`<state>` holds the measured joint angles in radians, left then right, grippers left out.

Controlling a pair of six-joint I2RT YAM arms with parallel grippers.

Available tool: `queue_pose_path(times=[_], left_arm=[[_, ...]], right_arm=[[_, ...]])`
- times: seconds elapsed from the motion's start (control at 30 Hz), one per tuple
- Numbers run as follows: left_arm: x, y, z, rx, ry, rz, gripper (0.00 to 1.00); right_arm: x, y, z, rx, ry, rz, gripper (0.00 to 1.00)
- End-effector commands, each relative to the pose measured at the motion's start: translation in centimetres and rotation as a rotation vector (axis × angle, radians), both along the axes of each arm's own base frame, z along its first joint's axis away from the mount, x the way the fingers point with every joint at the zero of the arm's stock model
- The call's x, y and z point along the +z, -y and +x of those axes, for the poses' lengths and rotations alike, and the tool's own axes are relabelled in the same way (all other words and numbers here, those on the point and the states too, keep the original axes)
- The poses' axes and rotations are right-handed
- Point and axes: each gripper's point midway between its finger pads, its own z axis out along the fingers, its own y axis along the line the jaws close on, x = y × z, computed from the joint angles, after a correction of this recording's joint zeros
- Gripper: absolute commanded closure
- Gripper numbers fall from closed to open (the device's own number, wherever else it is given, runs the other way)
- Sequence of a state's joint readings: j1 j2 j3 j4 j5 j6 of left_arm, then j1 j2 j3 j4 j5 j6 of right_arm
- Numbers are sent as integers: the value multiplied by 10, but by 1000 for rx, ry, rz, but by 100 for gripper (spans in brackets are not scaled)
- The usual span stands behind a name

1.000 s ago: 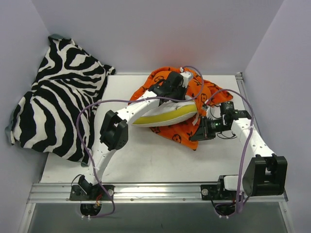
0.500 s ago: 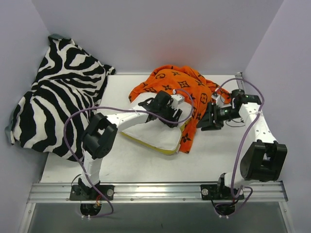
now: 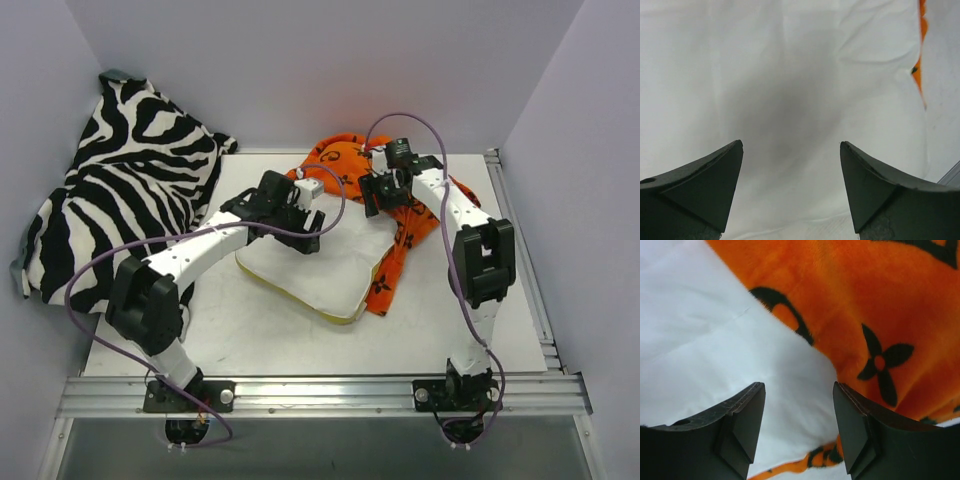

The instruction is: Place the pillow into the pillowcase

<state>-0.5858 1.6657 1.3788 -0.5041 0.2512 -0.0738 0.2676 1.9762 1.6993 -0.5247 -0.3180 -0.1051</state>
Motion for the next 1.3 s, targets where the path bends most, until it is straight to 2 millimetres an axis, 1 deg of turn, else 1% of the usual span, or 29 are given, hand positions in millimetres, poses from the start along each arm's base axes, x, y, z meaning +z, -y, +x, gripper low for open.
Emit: queue_pose_path(times=[0.0,0.03,0.07,0.1,0.13,0.23,0.33,0.4,0.47,0.53,0.57,0.63,0.67,0.7,0.73,0.77,0.83,0.87,0.93,0.97,1.0,1.03,1.07,1.1,1.13,1.17,1.2,1.23,1.27], left_arm=[[-41,-13,-18,-3,-94,92,14],[-50,-17,-16,11,-99,117,14],[-55,-20,-14,21,-106,129,14],[-62,-20,-12,25,-117,136,14],[-67,-23,-9,34,-120,144,15],[-73,-25,-7,37,-132,135,17],[-74,-26,-5,37,-131,117,17],[-79,-25,-4,42,-138,120,18],[-83,-25,-3,45,-144,125,19],[-87,-25,0,52,-149,129,21],[-87,-25,1,53,-152,128,21],[-88,-24,4,56,-152,124,21],[-88,-23,5,56,-152,124,21],[-89,-23,5,58,-156,124,21],[-89,-23,5,57,-158,124,22],[-90,-23,6,59,-158,124,23],[-89,-22,7,60,-157,114,24],[-92,-23,7,65,-164,113,25],[-92,-20,7,63,-165,98,26],[-93,-18,7,61,-168,93,27],[-92,-17,9,64,-166,85,29],[-92,-16,9,64,-167,80,30],[-90,-14,12,64,-155,69,31],[-92,-14,11,69,-161,65,34],[-91,-12,13,71,-158,56,36],[-90,-11,13,73,-164,47,38],[-90,-9,14,86,-171,36,41],[-90,-10,15,98,-178,28,44],[-90,-10,16,109,-184,14,46]], right_arm=[[9,8,33,-8,163,-210,43],[6,10,35,-6,175,-247,43],[4,17,39,-26,196,-324,44],[6,14,44,-12,237,-353,45],[0,15,43,-10,248,-382,46],[16,18,50,-36,312,-393,46],[34,17,54,-27,349,-367,46],[40,17,56,-22,360,-353,45],[31,14,59,23,341,-338,43],[15,13,53,71,274,-353,43],[1,13,53,87,235,-344,44],[-11,10,48,111,186,-329,49],[-21,8,47,126,160,-320,55],[-23,10,44,129,136,-315,62],[-24,8,41,137,123,-304,79],[-22,1,32,164,99,-260,85],[-19,-5,21,201,78,-219,93],[-10,-10,14,222,78,-189,100],[-7,-19,-2,249,46,-131,100],[2,-21,-7,252,49,-105,100],[6,-27,-14,258,28,-60,100],[14,-34,-21,256,15,-10,100],[28,-41,-32,262,3,45,100],[38,-51,-43,274,-17,111,100],[53,-74,-63,306,-73,247,100],[67,-86,-82,328,-110,322,100],[73,-95,-96,333,-158,379,100],[87,-113,-120,373,-241,503,100],[88,-123,-146,360,-346,563,100]])
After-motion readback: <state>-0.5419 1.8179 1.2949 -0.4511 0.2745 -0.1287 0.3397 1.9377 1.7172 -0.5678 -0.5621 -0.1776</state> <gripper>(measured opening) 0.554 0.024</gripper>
